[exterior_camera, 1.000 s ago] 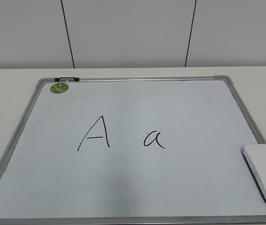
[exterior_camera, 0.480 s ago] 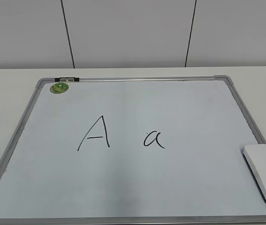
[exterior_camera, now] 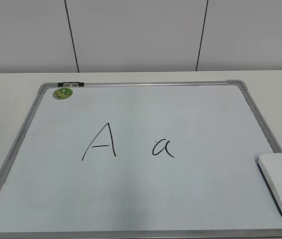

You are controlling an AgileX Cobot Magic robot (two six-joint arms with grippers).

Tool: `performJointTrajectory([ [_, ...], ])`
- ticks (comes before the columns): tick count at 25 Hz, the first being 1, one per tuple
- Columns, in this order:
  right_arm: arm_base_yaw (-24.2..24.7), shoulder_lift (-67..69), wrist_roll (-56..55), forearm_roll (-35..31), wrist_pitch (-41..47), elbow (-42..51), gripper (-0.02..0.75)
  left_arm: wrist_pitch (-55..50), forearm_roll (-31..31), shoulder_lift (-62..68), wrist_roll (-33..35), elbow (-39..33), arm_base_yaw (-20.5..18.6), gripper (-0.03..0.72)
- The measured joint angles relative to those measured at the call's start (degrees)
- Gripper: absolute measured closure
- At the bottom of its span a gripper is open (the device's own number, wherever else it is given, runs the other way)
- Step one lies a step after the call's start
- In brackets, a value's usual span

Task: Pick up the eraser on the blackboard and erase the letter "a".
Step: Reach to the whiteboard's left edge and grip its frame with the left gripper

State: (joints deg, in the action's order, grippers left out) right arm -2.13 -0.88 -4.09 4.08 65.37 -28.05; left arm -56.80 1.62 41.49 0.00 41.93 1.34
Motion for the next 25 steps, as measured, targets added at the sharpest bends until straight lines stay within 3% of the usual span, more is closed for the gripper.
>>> performJointTrajectory([
  [14,0.0,0.0,0.0,0.0,0.0,0.0,0.237,0.3,3.8,39.6,0.0,21.2,0.0,0.391],
  [25,0.0,0.0,0.0,0.0,0.0,0.0,0.237,-1.3,4.6,58.2,0.0,35.1,0.0,0.391],
])
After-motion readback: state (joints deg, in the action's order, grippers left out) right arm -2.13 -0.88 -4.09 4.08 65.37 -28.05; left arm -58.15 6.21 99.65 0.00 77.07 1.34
